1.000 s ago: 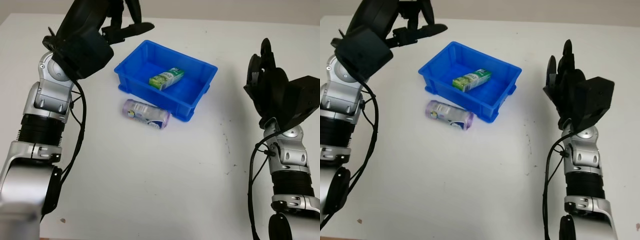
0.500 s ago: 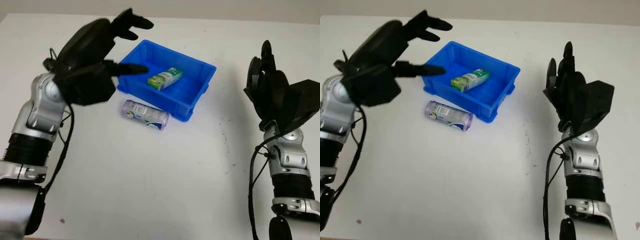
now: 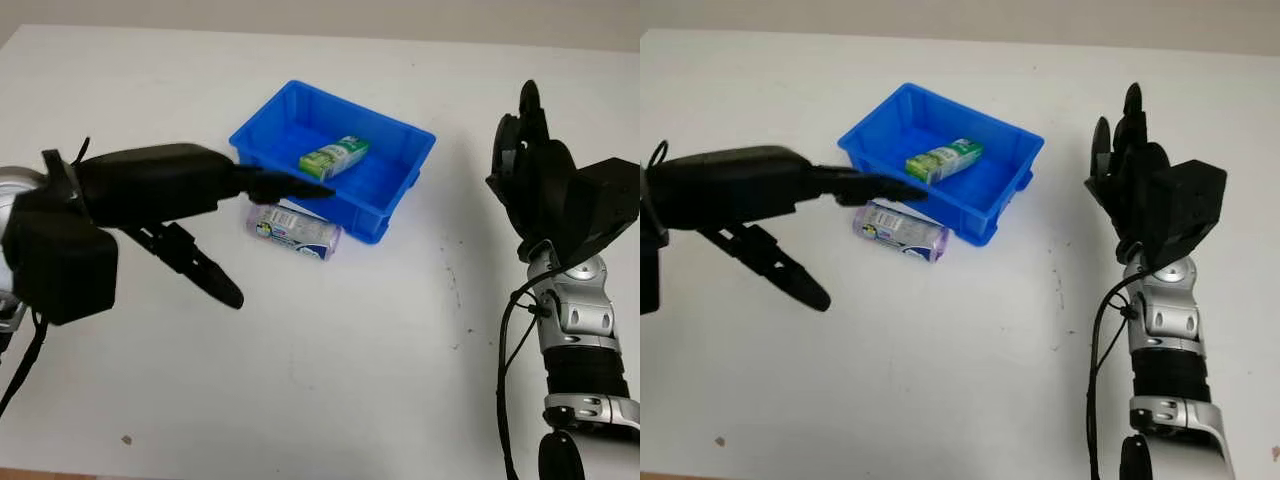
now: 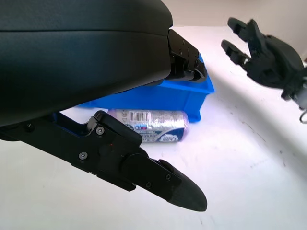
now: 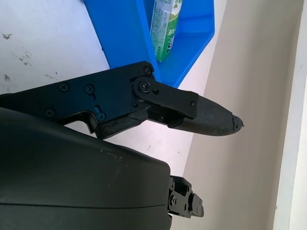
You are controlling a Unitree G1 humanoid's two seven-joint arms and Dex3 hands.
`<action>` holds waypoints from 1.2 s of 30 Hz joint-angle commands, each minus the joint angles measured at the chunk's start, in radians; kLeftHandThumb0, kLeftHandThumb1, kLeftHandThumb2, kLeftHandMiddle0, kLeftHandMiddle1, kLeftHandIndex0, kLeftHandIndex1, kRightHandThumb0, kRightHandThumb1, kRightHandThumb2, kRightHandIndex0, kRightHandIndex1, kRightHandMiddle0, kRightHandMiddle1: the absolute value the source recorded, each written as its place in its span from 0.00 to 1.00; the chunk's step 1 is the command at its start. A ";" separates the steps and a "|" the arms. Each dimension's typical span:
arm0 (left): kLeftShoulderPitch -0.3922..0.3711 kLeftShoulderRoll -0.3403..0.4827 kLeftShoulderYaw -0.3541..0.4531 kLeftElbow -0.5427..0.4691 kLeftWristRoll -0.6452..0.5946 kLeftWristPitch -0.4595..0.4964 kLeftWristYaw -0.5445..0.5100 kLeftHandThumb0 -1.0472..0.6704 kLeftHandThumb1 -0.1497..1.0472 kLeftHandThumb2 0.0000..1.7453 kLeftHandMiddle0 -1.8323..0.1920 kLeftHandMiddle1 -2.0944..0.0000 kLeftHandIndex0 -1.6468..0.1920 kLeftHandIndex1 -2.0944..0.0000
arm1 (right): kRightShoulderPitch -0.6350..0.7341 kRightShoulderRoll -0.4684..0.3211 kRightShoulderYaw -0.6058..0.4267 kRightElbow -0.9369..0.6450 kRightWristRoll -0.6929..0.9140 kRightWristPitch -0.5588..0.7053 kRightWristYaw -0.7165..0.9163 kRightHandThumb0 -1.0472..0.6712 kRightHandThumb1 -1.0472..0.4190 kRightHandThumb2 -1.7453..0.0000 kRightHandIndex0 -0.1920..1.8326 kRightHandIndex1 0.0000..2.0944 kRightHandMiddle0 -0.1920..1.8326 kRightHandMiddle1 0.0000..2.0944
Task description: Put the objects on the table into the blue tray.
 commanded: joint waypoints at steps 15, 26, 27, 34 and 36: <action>0.009 -0.085 -0.087 0.006 0.351 -0.071 0.195 0.22 0.86 0.03 0.79 0.97 0.77 0.92 | -0.003 -0.006 0.001 -0.005 -0.003 -0.005 0.002 0.19 0.00 0.59 0.00 0.00 0.00 0.00; -0.009 -0.130 -0.140 0.075 0.418 -0.064 0.222 0.25 0.84 0.03 0.80 0.97 0.78 0.92 | 0.003 -0.004 -0.003 -0.013 0.001 -0.003 -0.003 0.20 0.00 0.59 0.00 0.00 0.00 0.00; -0.011 -0.131 -0.143 0.077 0.420 -0.060 0.219 0.25 0.84 0.03 0.80 0.97 0.78 0.92 | 0.003 -0.004 -0.003 -0.015 0.001 -0.002 -0.003 0.20 0.00 0.59 0.00 0.00 0.00 0.00; -0.022 -0.137 -0.155 0.093 0.451 -0.048 0.226 0.26 0.84 0.03 0.79 0.97 0.79 0.92 | 0.002 -0.005 -0.004 -0.011 0.003 -0.003 0.000 0.19 0.00 0.60 0.00 0.00 0.00 0.00; -0.025 -0.146 -0.157 0.105 0.467 -0.043 0.240 0.27 0.84 0.03 0.79 0.97 0.79 0.92 | 0.002 -0.006 -0.003 -0.012 0.004 -0.001 0.001 0.19 0.00 0.60 0.00 0.00 0.00 0.00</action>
